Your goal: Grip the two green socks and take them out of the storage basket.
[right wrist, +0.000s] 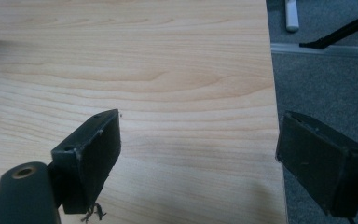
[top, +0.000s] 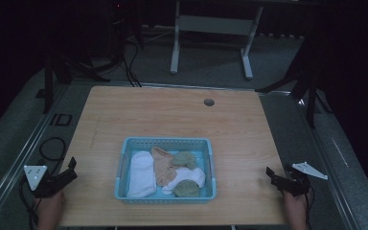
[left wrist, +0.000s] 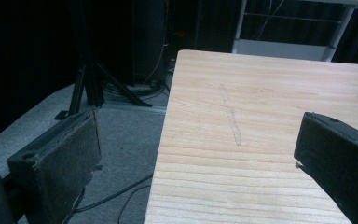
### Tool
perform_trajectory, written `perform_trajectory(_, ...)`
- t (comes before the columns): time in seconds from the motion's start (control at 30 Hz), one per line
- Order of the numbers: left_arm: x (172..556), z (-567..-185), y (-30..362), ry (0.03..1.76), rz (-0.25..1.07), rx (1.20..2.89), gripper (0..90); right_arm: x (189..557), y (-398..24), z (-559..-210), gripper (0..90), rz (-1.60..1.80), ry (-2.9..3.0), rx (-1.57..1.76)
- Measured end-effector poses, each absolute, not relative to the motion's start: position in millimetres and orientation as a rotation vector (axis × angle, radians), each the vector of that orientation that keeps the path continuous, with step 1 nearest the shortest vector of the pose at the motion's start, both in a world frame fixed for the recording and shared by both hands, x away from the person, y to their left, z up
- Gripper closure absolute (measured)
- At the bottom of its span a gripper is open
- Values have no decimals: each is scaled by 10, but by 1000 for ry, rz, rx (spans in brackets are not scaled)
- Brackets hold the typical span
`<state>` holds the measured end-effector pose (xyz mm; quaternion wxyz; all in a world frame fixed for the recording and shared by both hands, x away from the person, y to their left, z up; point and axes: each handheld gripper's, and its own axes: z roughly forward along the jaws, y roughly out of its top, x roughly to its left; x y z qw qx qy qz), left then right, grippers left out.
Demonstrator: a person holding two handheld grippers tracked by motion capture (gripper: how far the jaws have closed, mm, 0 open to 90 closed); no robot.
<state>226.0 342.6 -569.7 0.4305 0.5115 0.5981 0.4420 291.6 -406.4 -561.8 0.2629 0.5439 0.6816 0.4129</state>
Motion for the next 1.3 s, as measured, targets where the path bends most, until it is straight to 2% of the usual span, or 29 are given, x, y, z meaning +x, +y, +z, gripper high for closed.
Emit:
perform_trajectory(0.5,2257,-5697,3422,1488,1107,1278,7,2943,-4092,-5627,136,1151,1928,1489)
perform_trajectory(1.0,2260,-5696,3417,1493,1110,1281,7,2945,-4036,-5554,132,1287,2237,1288)
perform_trajectory(1.3,2259,-5696,3418,1492,1109,1280,7,2968,-3897,-5524,132,1233,2424,1206)
